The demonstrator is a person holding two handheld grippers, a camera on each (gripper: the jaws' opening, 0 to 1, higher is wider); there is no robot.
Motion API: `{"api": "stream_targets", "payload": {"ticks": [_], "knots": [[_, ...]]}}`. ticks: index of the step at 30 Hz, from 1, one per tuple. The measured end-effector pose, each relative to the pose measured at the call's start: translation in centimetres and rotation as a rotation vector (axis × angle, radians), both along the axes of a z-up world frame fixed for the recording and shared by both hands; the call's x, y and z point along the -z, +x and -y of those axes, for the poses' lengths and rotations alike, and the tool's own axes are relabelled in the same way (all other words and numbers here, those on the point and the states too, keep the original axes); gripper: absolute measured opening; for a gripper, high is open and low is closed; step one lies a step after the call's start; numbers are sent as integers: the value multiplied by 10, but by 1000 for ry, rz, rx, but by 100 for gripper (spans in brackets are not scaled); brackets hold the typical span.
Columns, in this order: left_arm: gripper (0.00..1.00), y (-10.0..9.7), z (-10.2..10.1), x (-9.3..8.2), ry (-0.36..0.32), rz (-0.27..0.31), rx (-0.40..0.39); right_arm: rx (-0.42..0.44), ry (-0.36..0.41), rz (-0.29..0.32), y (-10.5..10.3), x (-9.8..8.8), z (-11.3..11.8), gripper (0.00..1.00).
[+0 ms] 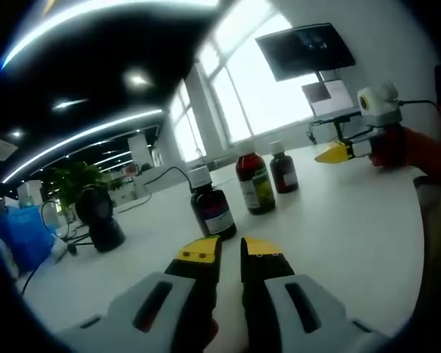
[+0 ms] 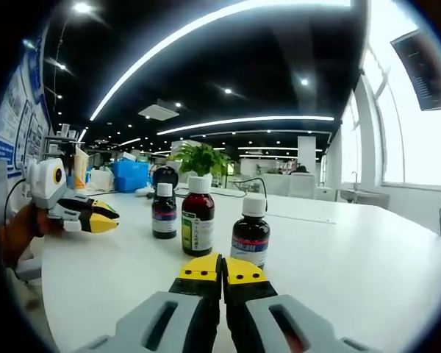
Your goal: Rotate the medicine bottle to make it face forward pick up the medicine bottle inspect the drug traceability code place the medicine on the table
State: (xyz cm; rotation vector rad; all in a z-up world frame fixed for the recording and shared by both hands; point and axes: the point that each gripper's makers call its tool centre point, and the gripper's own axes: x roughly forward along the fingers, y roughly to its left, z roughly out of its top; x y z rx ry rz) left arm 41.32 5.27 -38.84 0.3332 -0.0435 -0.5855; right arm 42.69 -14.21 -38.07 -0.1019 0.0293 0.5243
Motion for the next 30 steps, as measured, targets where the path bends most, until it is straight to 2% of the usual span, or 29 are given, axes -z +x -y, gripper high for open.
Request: {"api": "stream_targets", "payload": {"ticks": [22, 30], "knots": [[3, 0, 0, 0, 0, 0, 2, -16, -11, 11, -2, -1, -3, 0], [3, 0, 1, 0, -1, -1, 3, -17, 15, 17, -2, -5, -2, 0]]}}
